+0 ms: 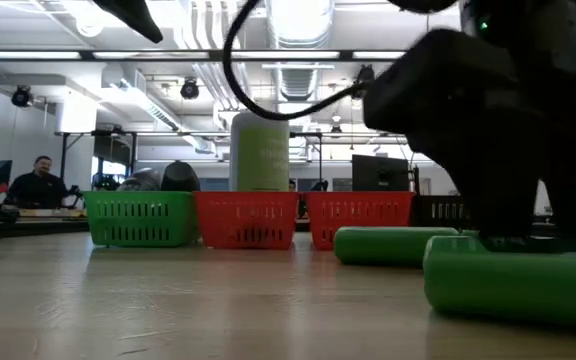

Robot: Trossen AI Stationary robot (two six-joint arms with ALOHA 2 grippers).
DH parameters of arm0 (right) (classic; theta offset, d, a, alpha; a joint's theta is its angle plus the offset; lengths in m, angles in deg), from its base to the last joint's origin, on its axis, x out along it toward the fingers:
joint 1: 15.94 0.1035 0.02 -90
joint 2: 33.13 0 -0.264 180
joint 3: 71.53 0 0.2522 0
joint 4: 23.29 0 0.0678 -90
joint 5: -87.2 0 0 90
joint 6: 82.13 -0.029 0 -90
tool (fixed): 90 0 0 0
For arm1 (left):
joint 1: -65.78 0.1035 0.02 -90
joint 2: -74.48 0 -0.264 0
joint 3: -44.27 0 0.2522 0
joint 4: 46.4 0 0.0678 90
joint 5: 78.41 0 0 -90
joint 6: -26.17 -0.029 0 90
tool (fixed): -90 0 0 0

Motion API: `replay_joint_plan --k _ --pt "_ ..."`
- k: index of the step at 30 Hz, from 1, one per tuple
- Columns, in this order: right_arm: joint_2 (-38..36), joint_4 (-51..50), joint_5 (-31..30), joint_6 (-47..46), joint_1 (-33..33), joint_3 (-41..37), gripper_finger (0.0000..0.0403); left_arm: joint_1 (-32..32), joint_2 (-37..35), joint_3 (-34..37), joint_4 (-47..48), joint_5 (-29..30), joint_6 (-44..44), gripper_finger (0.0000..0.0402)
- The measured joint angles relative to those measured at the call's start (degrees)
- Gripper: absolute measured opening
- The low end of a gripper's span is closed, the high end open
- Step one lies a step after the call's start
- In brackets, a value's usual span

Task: Pick & Place Travel size toiletries
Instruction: Put the blue razor in the black bin

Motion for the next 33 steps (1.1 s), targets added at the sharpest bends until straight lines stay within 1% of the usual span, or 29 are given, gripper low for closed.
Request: replay_joint_plan --k 5,14,19,23,25,30,33 --pt "0.3 0.5 0.0 -0.6 0.0 0.3 0.0241 0.0 0.0 0.0 1.4 0.0 -1.2 0.0218" --pt "-0.6 0.8 0.3 -2.0 -0.1 -2.9 0.0140 0.0 0.0 0.0 2.1 0.0 -1.7 0.0218" --pt "-1.4 0.4 0.1 1.4 -0.2 -3.4 0.0081 0.0 0.0 0.0 2.1 0.0 -1.7 0.0218" --pt "-4.4 -3.7 -4.1 2.4 -0.2 -3.4 0.0034 0.0 0.0 0.0 2.1 0.0 -1.7 0.0218" --pt "-7.7 -6.6 -6.4 1.8 -0.2 -3.3 0.0025 0.0 0.0 0.0 2.1 0.0 -1.6 0.0218" --pt "-16.2 -15.7 -10.7 0.7 -0.3 -3.6 0.0030 0.0 0.0 0.0 2.1 1.4 -1.1 0.0218" --pt "-22.5 -19.9 -14.0 -0.7 -2.1 -4.1 0.0031 0.0 0.0 0.0 2.0 1.8 -1.1 0.0218"
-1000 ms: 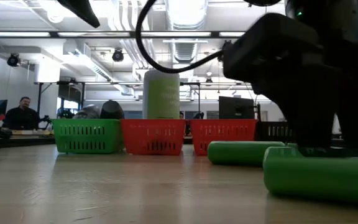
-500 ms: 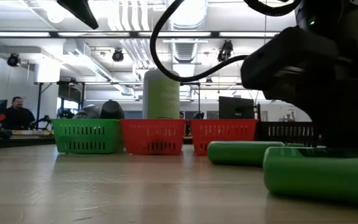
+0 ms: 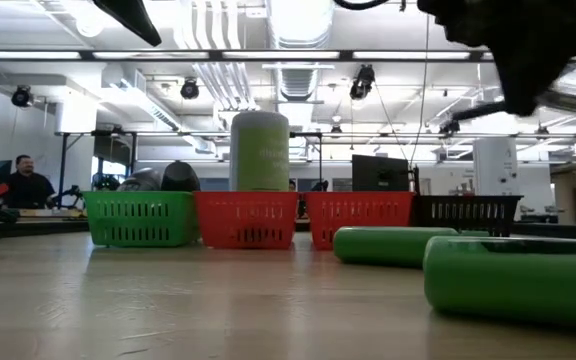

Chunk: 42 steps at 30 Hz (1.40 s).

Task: Pick & Place Travel size toiletries
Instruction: Put the blue razor in the black bin, then put the green shampoo in the right red bin

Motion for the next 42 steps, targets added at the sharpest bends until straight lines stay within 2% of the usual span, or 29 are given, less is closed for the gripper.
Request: replay_joint_plan --k 3,7,12,16,23,29,33,36,42 --pt "-4.8 -0.5 -1.8 0.6 -4.6 -2.5 0.0033 0.0 0.0 0.0 -0.1 0.0 0.5 0.0218" --pt "-9.3 3.4 -2.2 7.6 -14.1 -7.1 0.0033 0.0 0.0 0.0 -0.1 0.2 0.8 0.0218" --pt "-10.5 16.0 0.7 15.5 -24.9 -13.6 0.0034 0.7 0.0 0.0 0.0 1.9 2.0 0.0218" --pt "-9.5 20.8 2.5 17.2 -29.3 -17.0 0.0041 1.6 -0.2 0.0 0.3 1.3 4.6 0.0218" --pt "-8.4 21.8 8.1 17.4 -29.5 -18.7 0.0045 1.8 -0.5 0.0 0.3 0.7 5.8 0.0218" --pt "-8.2 22.2 8.2 17.2 -29.2 -20.1 0.0044 2.0 -0.9 0.0 0.4 0.7 6.2 0.0218" --pt "-8.0 22.1 9.3 18.1 -29.2 -22.5 0.0061 2.5 -0.9 0.0 0.4 0.8 6.0 0.0218" --pt "-8.0 21.9 7.8 17.2 -29.2 -23.5 0.0076 2.6 -0.9 0.0 0.4 0.8 6.0 0.0218" --pt "-8.1 22.0 4.7 19.9 -29.2 -20.9 0.0123 2.6 -0.9 0.0 0.4 0.8 6.3 0.0218"
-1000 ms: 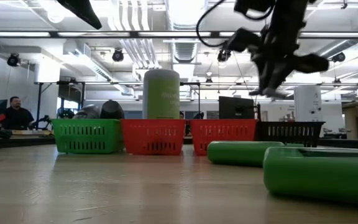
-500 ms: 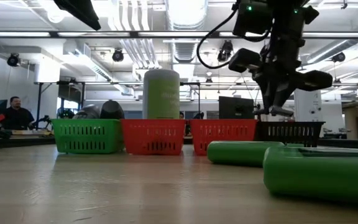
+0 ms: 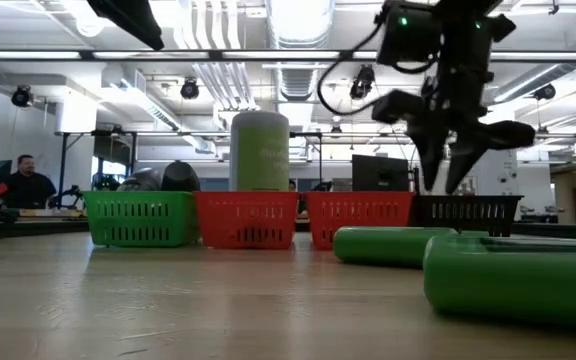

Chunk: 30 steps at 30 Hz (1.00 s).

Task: Pick & Place Travel size toiletries
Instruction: Put the green shampoo in the right red bin

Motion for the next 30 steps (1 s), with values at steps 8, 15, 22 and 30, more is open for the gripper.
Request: replay_joint_plan --k 8,15,22,30 --pt "-0.2 -7.7 -5.5 4.5 4.7 10.2 0.0208 0.0 0.0 0.0 1.7 -3.8 2.8 0.0218" --pt "-0.1 -7.1 -5.8 17.0 16.0 14.5 0.0253 -0.3 0.0 0.0 4.8 -4.8 4.7 0.0218" --pt "3.5 0.7 -4.6 14.3 31.4 15.0 0.0267 -0.3 0.0 0.0 4.7 -4.7 4.7 0.0218" --pt "18.1 2.2 -2.4 17.7 40.3 23.1 0.0286 -0.3 0.0 0.0 4.6 -5.4 2.8 0.0218"
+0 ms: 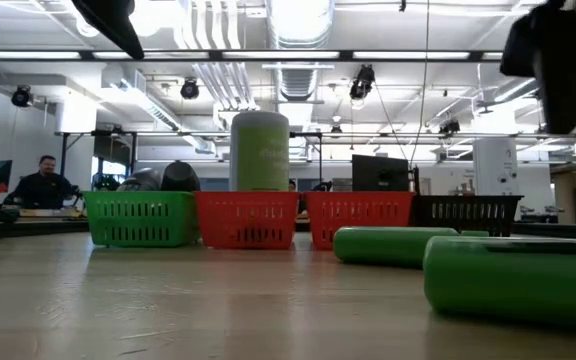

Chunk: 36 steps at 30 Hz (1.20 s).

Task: Pick & Place Travel size toiletries
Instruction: Put the green shampoo in the right red bin

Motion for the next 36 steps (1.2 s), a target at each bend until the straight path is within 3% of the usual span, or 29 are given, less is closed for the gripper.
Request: replay_joint_plan --k 8,17,22,29,36 --pt "13.3 -7.8 -1.3 2.3 5.0 13.1 0.0325 0.0 0.0 0.0 0.0 -0.9 -0.1 0.0218" --pt "19.8 -8.4 -1.8 4.7 6.7 18.6 0.0359 0.0 0.0 0.0 0.0 -1.0 -0.1 0.0218" --pt "19.8 -8.8 -4.9 0.4 6.5 18.9 0.0350 0.0 0.0 0.0 0.0 -1.0 -0.1 0.0218" --pt "19.9 -7.9 -2.1 -7.0 6.4 15.4 0.0328 0.0 0.0 0.0 0.0 -1.0 -1.1 0.0218" --pt "20.0 -5.7 -1.9 -5.1 5.9 14.4 0.0302 0.0 0.0 0.0 0.0 -1.0 -1.2 0.0218"
